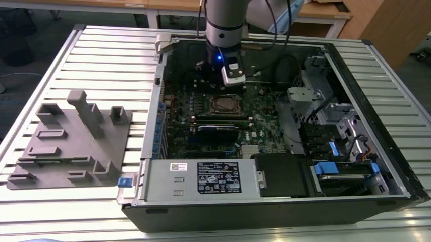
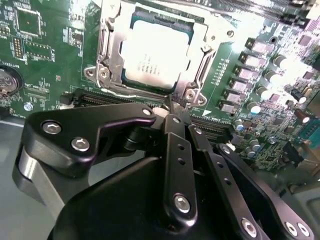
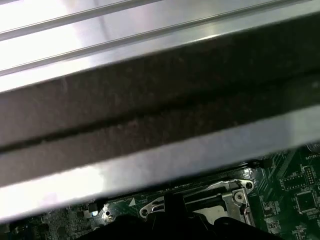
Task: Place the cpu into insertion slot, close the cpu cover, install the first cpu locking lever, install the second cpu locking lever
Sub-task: 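Install the first cpu locking lever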
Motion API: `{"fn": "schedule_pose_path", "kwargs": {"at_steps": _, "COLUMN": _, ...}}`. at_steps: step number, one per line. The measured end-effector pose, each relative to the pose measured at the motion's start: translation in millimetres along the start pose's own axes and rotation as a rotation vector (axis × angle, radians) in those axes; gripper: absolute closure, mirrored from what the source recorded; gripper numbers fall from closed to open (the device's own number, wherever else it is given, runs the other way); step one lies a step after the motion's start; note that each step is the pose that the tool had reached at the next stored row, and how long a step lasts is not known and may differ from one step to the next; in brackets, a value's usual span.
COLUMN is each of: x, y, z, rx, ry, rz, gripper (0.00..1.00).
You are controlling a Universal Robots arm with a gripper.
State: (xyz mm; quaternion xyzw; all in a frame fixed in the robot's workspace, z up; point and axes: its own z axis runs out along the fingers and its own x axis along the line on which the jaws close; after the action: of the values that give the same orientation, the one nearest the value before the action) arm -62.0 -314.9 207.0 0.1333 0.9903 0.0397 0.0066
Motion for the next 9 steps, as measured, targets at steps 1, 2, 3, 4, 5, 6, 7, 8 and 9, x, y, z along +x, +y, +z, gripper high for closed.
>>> {"fn": "schedule_pose_path", "kwargs": {"at_steps": 1, "x": -0.5, "y": -1.0, "z": -0.1, "rx": 0.0000, "ry": 0.0000, "rz": 0.000, "gripper": 0.89}}
{"fn": "schedule_pose_path", "kwargs": {"at_steps": 2, "x": -1.0, "y": -2.3, "z": -0.2, "rx": 0.0000, "ry": 0.0000, "rz": 0.000, "gripper": 0.89}}
{"fn": "schedule_pose_path", "kwargs": {"at_steps": 3, "x": -1.6, "y": -3.7, "z": -0.3, "rx": 0.0000, "ry": -0.0001, "rz": 0.000, "gripper": 0.89}}
{"fn": "schedule_pose_path", "kwargs": {"at_steps": 4, "x": -2.2, "y": -5.5, "z": -0.4, "rx": -0.0001, "ry": -0.0001, "rz": 0.000, "gripper": 0.89}}
{"fn": "schedule_pose_path", "kwargs": {"at_steps": 5, "x": -2.7, "y": -7.2, "z": -0.4, "rx": 0.0000, "ry": 0.0000, "rz": 0.000, "gripper": 0.89}}
{"fn": "schedule_pose_path", "kwargs": {"at_steps": 6, "x": -3.5, "y": -10.0, "z": 0.0, "rx": 0.0001, "ry": -0.0001, "rz": 0.000, "gripper": 0.89}}
{"fn": "schedule_pose_path", "kwargs": {"at_steps": 7, "x": -3.6, "y": -10.5, "z": 0.7, "rx": -0.0007, "ry": -0.0017, "rz": 0.000, "gripper": 0.89}}
{"fn": "schedule_pose_path", "kwargs": {"at_steps": 8, "x": -3.7, "y": -10.8, "z": 1.3, "rx": -0.0015, "ry": -0.0036, "rz": 0.000, "gripper": 0.89}}
{"fn": "schedule_pose_path", "kwargs": {"at_steps": 9, "x": -3.8, "y": -11.1, "z": 1.9, "rx": -0.0024, "ry": -0.0059, "rz": 0.000, "gripper": 0.89}}
